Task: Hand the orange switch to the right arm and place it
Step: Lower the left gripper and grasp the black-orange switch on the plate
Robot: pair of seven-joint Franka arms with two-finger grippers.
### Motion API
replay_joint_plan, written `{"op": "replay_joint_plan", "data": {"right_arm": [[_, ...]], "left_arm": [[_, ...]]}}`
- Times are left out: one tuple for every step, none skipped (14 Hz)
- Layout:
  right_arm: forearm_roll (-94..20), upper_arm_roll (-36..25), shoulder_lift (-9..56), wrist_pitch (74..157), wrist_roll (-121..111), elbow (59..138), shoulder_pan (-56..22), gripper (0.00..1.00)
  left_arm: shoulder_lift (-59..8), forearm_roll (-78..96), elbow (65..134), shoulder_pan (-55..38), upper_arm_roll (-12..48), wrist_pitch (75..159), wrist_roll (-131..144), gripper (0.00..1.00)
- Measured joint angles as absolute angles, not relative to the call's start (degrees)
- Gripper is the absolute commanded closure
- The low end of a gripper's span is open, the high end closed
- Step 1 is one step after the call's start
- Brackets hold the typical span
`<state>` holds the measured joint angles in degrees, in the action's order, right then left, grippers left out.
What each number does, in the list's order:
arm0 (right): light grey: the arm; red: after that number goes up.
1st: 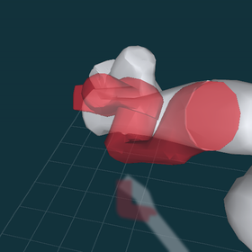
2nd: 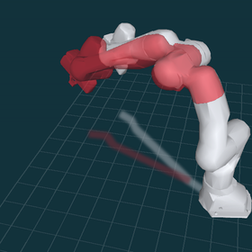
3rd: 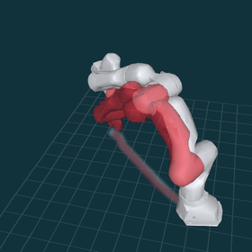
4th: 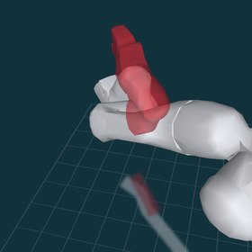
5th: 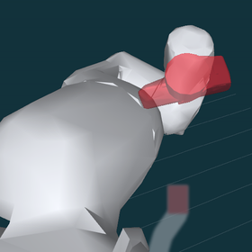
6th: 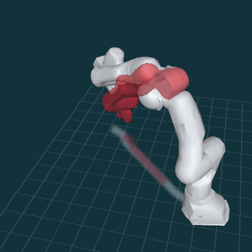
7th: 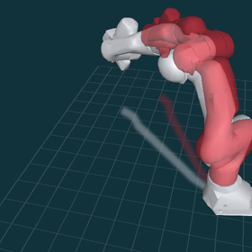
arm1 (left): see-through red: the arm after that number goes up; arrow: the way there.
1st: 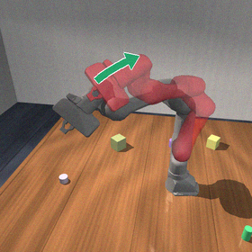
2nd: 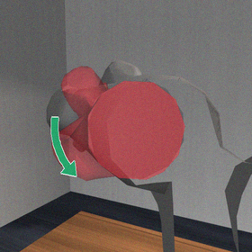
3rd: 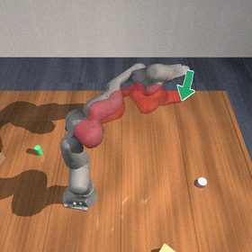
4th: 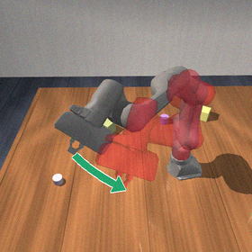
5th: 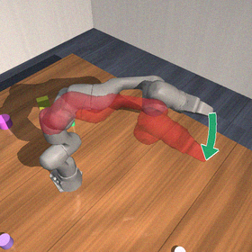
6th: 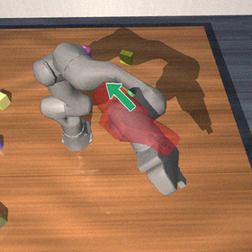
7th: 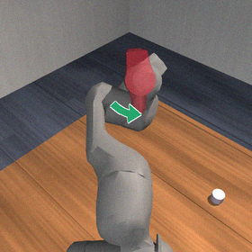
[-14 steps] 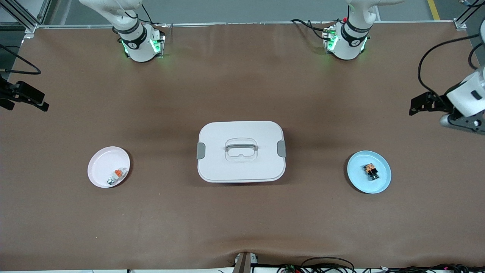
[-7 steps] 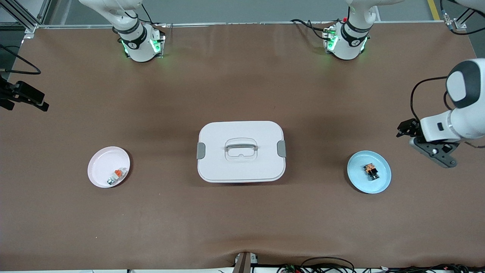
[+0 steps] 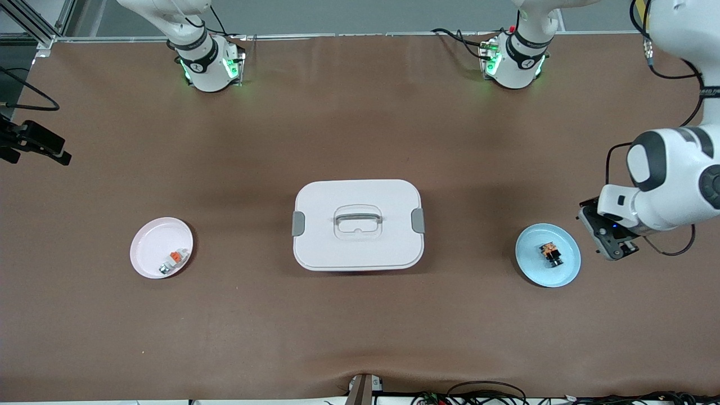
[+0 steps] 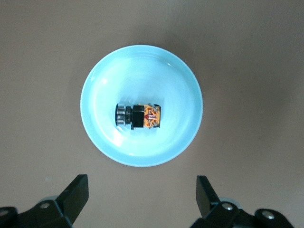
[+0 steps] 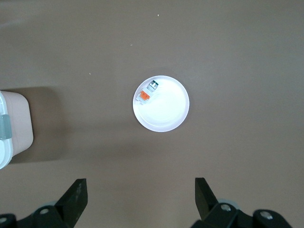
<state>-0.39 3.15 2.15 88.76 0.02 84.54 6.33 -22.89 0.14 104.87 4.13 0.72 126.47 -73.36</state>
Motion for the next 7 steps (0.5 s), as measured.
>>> {"op": "replay_joint_plan", "data": {"right_arm": [[-0.4, 3.1, 2.1, 88.8, 0.0, 84.5, 6.3, 0.00], [-0.4, 3.1, 2.1, 88.8, 0.0, 84.5, 6.3, 0.00], [-0.4, 3.1, 2.1, 88.8, 0.0, 84.5, 6.4, 0.00], [-0.4, 3.1, 2.1, 88.8, 0.0, 84.5, 6.4, 0.00], [-0.4, 3.0, 2.1, 88.8, 0.0, 84.5, 6.5, 0.00], [-0.4, 3.0, 2.1, 88.7, 0.0, 84.5, 6.6, 0.00], [-0.4, 2.9, 2.1, 88.7, 0.0, 84.5, 6.7, 0.00]], "left_arm": [[-23.9, 0.1, 105.6, 4.1, 0.7, 128.6, -74.3, 0.00], [-24.6, 0.1, 106.5, 4.1, 0.7, 130.6, -74.6, 0.00], [-25.0, 0.1, 107.6, 4.1, 0.8, 132.6, -74.7, 0.00], [-25.1, 0.1, 108.7, 4.0, 0.9, 134.4, -74.8, 0.00], [-25.1, 0.1, 109.9, 3.9, 1.0, 136.3, -74.8, 0.00], [-25.1, 0.1, 111.1, 3.9, 1.1, 138.6, -74.8, 0.00], [-25.1, 0.1, 112.4, 3.8, 1.1, 140.9, -74.8, 0.00]]}}
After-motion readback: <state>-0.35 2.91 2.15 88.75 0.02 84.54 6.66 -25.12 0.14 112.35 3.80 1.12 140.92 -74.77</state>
